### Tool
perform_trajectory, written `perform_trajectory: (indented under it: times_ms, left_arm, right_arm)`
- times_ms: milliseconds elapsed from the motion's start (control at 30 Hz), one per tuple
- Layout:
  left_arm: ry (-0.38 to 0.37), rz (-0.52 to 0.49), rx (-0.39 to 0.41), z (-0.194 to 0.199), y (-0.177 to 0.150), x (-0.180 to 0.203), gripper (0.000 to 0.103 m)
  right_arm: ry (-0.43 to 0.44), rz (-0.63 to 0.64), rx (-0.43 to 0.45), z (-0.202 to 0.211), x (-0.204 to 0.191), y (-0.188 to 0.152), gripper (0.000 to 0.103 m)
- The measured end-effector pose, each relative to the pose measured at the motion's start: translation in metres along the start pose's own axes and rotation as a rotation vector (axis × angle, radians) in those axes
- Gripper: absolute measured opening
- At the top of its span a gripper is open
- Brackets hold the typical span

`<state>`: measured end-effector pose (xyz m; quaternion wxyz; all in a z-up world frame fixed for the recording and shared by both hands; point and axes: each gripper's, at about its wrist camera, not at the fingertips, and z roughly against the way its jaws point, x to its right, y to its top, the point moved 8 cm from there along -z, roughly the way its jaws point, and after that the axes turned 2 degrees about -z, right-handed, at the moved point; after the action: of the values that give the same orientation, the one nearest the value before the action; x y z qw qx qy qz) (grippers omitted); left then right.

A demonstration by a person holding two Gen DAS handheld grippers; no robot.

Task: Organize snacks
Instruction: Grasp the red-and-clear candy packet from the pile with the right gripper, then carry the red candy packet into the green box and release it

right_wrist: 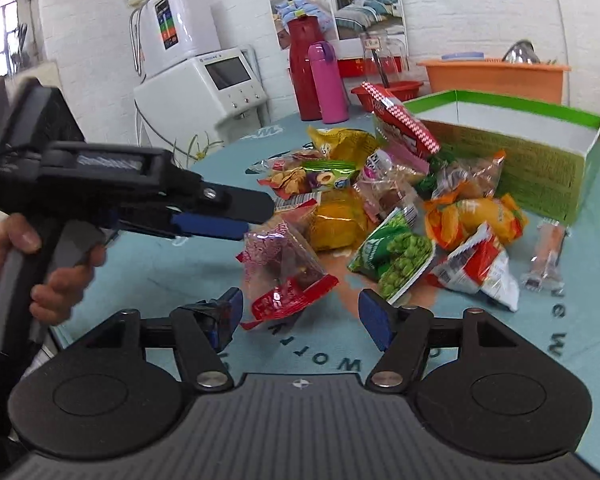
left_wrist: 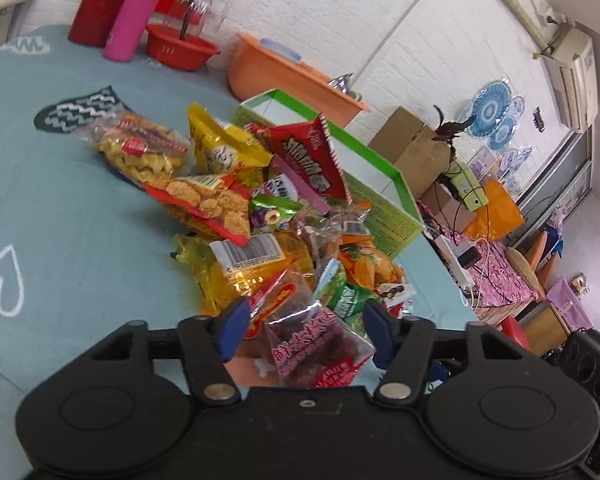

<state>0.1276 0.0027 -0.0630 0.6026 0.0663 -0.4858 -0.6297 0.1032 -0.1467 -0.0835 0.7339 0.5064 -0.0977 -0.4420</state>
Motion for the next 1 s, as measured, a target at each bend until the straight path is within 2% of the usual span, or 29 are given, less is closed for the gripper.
perform_trajectory:
  times_ms: [33, 133, 233, 333, 367, 400, 533, 567, 600, 633, 667, 767, 800, 833, 867, 967, 1000]
  left_arm:
    - [-0.009, 0.005, -0.012, -0.002, -0.001, -0.002, 0.044]
    - [-0.034, 0.041, -0.031, -0.003, -0.008, -0.007, 0.044]
    - [-0.044, 0.080, -0.038, -0.005, -0.011, -0.014, 0.045]
    - [-0.059, 0.087, -0.053, -0.008, -0.016, -0.014, 0.046]
    - [-0.068, 0.089, -0.065, -0.011, -0.018, -0.014, 0.045]
    - [-0.073, 0.093, -0.083, -0.015, -0.022, -0.014, 0.045]
    - [-0.107, 0.114, -0.073, -0.021, -0.024, -0.012, 0.045]
    - [-0.114, 0.125, -0.072, -0.021, -0.023, -0.012, 0.050]
    - [-0.115, 0.134, -0.062, -0.020, -0.023, -0.012, 0.060]
    - [-0.114, 0.139, -0.056, -0.019, -0.023, -0.013, 0.080]
    - [-0.116, 0.137, -0.049, -0.017, -0.022, -0.012, 0.083]
    - [-0.118, 0.125, -0.048, -0.018, -0.020, -0.008, 0.082]
    - [-0.120, 0.122, -0.054, -0.021, -0.021, -0.006, 0.080]
    - [-0.123, 0.117, -0.066, -0.024, -0.022, -0.005, 0.069]
    - [-0.131, 0.106, -0.077, -0.028, -0.023, -0.002, 0.051]
    - [-0.123, 0.079, -0.082, -0.030, -0.023, 0.005, 0.028]
    - [-0.120, 0.063, -0.068, -0.026, -0.021, 0.009, 0.026]
  right_arm:
    - [0.019, -0.028, -0.002, -0.001, 0.000, -0.001, 0.103]
    - [0.052, -0.080, -0.020, -0.003, 0.002, -0.004, 0.103]
    - [0.037, -0.106, -0.035, -0.010, 0.005, -0.006, 0.103]
    - [0.029, -0.130, -0.036, -0.014, 0.007, -0.007, 0.086]
    - [0.026, -0.135, -0.035, -0.014, 0.008, -0.007, 0.076]
    - [0.021, -0.141, -0.032, -0.014, 0.010, -0.007, 0.073]
    - [0.001, -0.161, -0.025, -0.008, 0.016, -0.008, 0.072]
    - [-0.002, -0.160, -0.026, -0.005, 0.018, -0.009, 0.073]
    - [-0.008, -0.157, -0.022, -0.001, 0.020, -0.009, 0.074]
    - [-0.016, -0.152, -0.015, 0.002, 0.022, -0.009, 0.075]
    - [-0.025, -0.149, -0.006, 0.006, 0.023, -0.008, 0.078]
    - [-0.035, -0.153, 0.010, 0.011, 0.026, -0.007, 0.078]
    - [-0.029, -0.152, 0.010, 0.010, 0.027, -0.007, 0.074]
    - [-0.026, -0.151, 0.006, 0.009, 0.027, -0.007, 0.067]
    - [-0.024, -0.151, 0.001, 0.006, 0.026, -0.008, 0.046]
    - [-0.062, -0.142, 0.011, 0.004, 0.030, -0.005, 0.042]
    - [-0.058, -0.138, 0.031, 0.008, 0.030, -0.001, 0.041]
